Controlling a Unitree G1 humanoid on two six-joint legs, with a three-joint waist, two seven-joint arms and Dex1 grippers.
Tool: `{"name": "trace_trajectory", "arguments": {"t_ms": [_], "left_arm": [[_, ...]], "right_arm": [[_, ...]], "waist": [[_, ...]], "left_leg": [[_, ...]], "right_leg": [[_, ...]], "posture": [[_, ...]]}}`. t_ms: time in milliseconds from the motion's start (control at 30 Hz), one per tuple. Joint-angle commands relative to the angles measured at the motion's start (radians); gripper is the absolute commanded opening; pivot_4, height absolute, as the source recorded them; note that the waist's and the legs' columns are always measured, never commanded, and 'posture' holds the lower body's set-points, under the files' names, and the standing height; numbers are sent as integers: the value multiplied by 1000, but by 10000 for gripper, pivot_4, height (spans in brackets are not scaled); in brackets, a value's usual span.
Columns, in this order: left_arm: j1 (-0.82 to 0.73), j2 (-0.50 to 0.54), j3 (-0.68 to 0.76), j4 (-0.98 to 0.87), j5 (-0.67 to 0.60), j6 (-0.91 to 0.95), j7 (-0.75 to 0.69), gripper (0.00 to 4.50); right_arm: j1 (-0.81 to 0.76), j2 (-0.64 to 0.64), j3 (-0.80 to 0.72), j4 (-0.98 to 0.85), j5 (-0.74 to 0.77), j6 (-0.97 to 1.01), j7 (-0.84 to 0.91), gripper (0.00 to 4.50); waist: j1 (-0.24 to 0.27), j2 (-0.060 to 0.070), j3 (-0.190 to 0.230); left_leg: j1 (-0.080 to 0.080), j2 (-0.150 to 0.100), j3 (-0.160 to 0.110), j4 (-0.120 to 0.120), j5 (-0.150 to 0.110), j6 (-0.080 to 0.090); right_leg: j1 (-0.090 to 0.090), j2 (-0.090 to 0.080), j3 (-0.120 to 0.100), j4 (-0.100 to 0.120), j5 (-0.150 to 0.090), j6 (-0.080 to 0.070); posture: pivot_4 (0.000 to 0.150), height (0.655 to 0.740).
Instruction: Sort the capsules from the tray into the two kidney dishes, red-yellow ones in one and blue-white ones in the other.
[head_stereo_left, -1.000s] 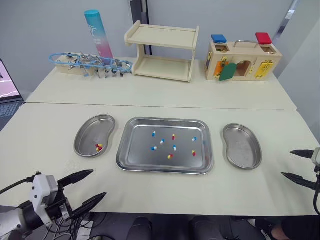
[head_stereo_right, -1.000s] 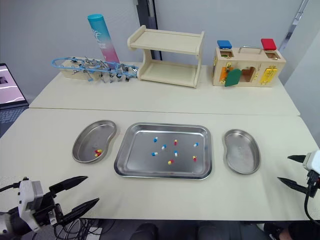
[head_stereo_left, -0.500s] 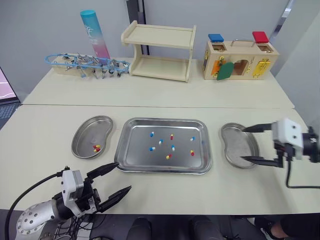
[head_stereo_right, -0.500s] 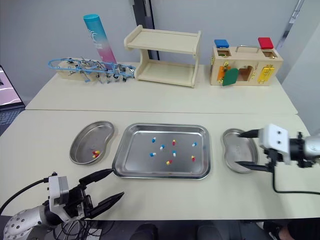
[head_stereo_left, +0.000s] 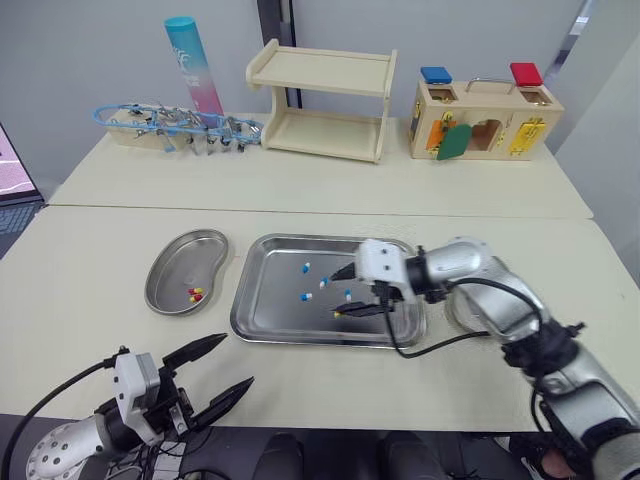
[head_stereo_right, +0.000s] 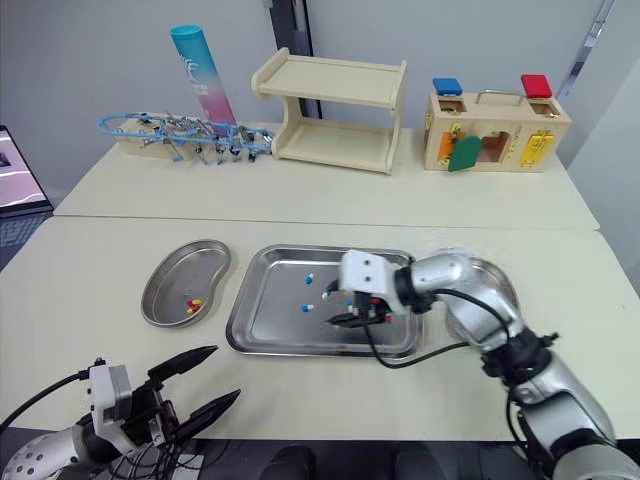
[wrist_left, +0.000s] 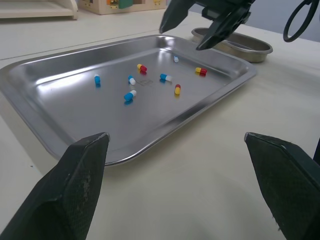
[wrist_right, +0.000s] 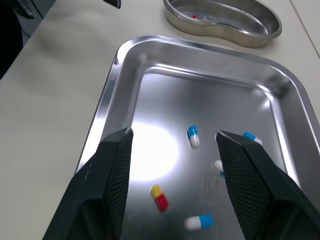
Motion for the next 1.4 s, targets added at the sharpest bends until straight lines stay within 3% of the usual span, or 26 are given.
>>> {"name": "trace_trajectory", "arguments": {"t_ms": [33,467,767,833,1000,1200,1400], "left_arm": [[3,-1,3,-8,2,-29,3,45000],[9,-3,-9,-9,13,-56,9,45000],[1,-5,-26,-12,23,-76,22,45000],[0,-3,-29,-11,24,-78,24,45000],[-9,5,-33,-6,21,-77,23,45000],[-57,17,-54,-7,10,-62,15,45000],[-105,33,-89,-20,2,-55,-13,45000]], "right_arm": [[-66,78,43,106,-70,-8,-38,28655],[-164,258,71,438,-173,-40,-58,28655],[-165,266,64,470,-203,-89,-49,1830],[-157,255,61,440,-205,-111,-48,120],[-97,168,16,220,-165,-77,-7,120],[74,-86,-192,-191,-46,156,36,120],[242,-375,-424,-289,-13,267,19,120]], "waist": [[0,0,0],[-5,1,0],[-13,1,0],[-13,1,0],[-11,1,1],[8,1,1],[11,1,1]], "left_leg": [[0,0,0,0,0,0],[0,0,0,-1,0,0],[0,0,0,-1,0,0],[0,0,0,-1,0,0],[-1,0,0,-1,0,0],[-2,0,0,-1,0,0],[-2,0,0,-1,0,0]], "right_leg": [[0,0,0,0,0,0],[-1,0,0,0,0,0],[-1,0,0,1,0,0],[-1,0,0,1,0,0],[-1,0,0,0,0,0],[-1,0,0,-1,0,0],[-1,0,0,-2,0,0]], "posture": [[1500,7400],[1500,7400],[1500,7400],[1500,7400],[1500,7400],[1500,7400],[1500,7400]]}}
